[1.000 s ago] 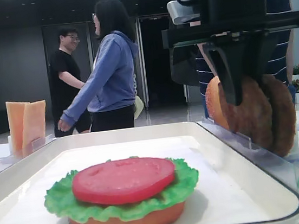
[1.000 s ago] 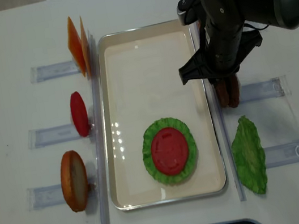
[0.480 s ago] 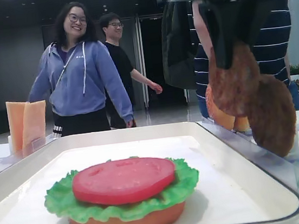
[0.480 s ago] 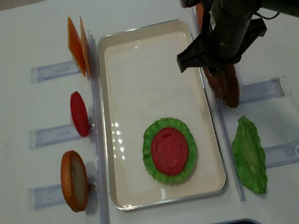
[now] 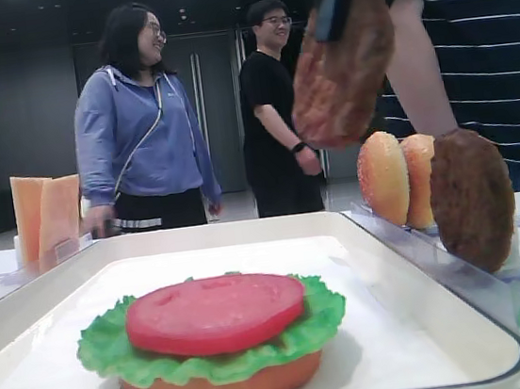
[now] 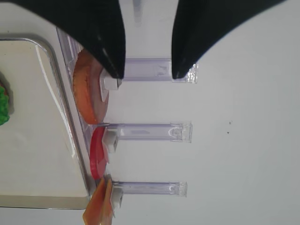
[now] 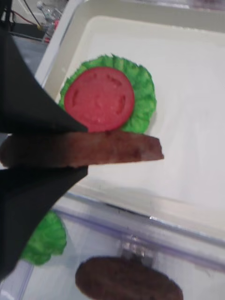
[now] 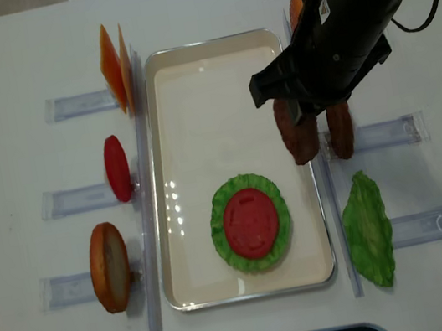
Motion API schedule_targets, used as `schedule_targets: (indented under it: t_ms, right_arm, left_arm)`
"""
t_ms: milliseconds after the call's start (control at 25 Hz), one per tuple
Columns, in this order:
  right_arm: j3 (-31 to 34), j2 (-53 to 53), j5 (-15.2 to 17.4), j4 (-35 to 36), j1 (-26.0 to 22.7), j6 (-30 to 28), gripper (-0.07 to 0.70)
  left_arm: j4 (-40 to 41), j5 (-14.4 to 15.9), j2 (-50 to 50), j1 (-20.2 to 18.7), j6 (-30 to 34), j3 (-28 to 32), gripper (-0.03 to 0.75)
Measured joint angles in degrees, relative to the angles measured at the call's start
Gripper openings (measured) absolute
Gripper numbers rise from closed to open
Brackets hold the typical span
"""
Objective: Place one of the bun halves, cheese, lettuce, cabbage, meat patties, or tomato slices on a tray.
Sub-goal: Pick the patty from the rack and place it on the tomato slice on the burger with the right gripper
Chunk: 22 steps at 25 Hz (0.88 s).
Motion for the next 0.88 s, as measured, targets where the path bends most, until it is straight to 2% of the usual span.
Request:
schedule_targets:
  t_ms: [200,560,720,880]
  right_arm:
    - [0.31,-0.06,-0.81,7.74,1.67,-5.55,0.145]
    - [6.05,-0.06,-10.13,26.14,4.32,-17.84,0.145]
    - [8.49,-0.06,-13.94,31.01,5.69,-22.67,0.145]
    - [9.82,1.09,-15.51,37.33,5.96,-28.24,0.145]
  left_arm:
    - [0.0,0.0,0.0,0.0,0.0,0.0,0.265]
    - [0.0,0.0,0.0,0.0,0.0,0.0,0.265]
    - [0.0,0.0,0.0,0.0,0.0,0.0,0.265]
    - [0.0,0.0,0.0,0.0,0.0,0.0,0.265]
